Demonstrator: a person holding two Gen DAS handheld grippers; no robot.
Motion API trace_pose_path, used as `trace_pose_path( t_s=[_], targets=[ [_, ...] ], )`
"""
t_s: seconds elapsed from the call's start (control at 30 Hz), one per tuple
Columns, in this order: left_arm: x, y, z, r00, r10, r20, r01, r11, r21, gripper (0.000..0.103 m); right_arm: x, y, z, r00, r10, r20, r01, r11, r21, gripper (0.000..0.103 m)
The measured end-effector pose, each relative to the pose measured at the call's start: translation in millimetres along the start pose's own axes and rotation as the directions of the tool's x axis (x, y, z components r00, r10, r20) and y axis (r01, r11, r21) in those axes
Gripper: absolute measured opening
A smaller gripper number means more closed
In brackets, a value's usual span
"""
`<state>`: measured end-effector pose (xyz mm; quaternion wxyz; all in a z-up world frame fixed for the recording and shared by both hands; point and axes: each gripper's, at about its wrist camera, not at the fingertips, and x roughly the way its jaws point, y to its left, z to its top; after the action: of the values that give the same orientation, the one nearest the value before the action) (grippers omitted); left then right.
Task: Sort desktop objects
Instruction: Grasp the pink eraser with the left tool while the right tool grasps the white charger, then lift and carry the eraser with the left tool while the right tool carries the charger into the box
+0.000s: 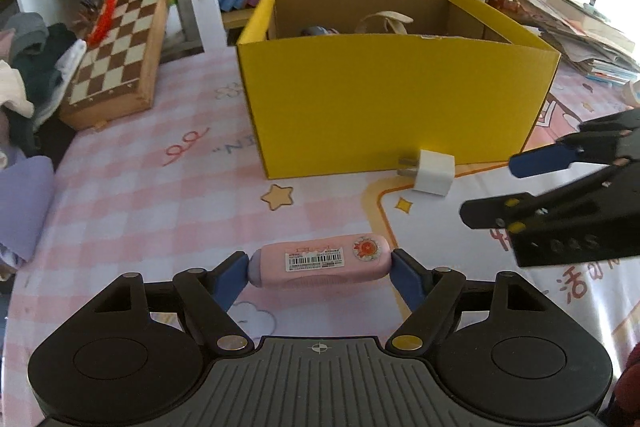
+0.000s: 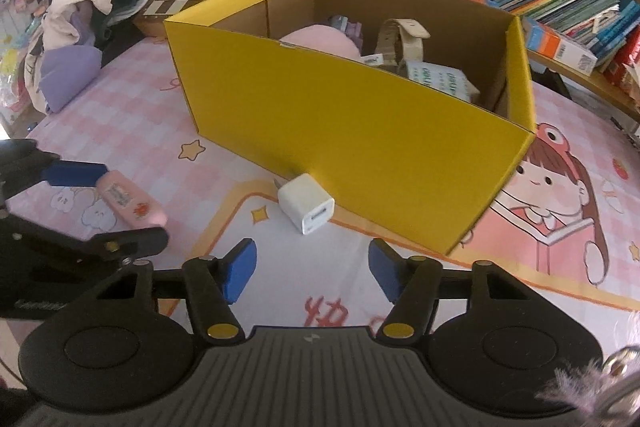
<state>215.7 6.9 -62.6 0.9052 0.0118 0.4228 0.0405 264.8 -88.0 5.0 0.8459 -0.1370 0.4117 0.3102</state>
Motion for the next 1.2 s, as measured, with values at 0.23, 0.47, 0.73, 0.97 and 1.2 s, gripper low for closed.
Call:
trace_pose_path(
  t_s=[0.23, 0.47, 0.73, 0.97, 1.2],
  targets=[
    [-6, 8, 0, 0.999, 0.033, -0.001, -0.033, 0.999, -0.005, 0.078, 28, 0, 14, 1.000, 0.005, -0.020, -0.005, 1.000, -0.014, 0.059],
    [-8, 15, 0, 0.998, 0.054, -0.011, -0.054, 0.998, -0.016, 0.078, 46, -1, 19, 0.999, 0.025, -0.044, -0.025, 1.000, -0.002, 0.058],
    [-8, 14, 0, 0.999, 0.049, -0.013, -0.049, 0.999, -0.009, 0.078, 48, 4, 20, 0.999, 0.030, -0.026, -0.031, 0.999, -0.037, 0.038],
    [-13, 12, 0, 0.999, 0.045, 0.002, -0.045, 0.999, -0.003, 0.078, 43, 5, 17, 0.998, 0.049, -0.033, -0.050, 0.998, -0.025, 0.032],
    [-19, 9, -1, 0.999, 0.033, 0.027, -0.033, 0.999, 0.013, 0.078, 25, 10, 10, 0.997, 0.074, -0.027, -0.075, 0.997, -0.026, 0.032]
  ],
)
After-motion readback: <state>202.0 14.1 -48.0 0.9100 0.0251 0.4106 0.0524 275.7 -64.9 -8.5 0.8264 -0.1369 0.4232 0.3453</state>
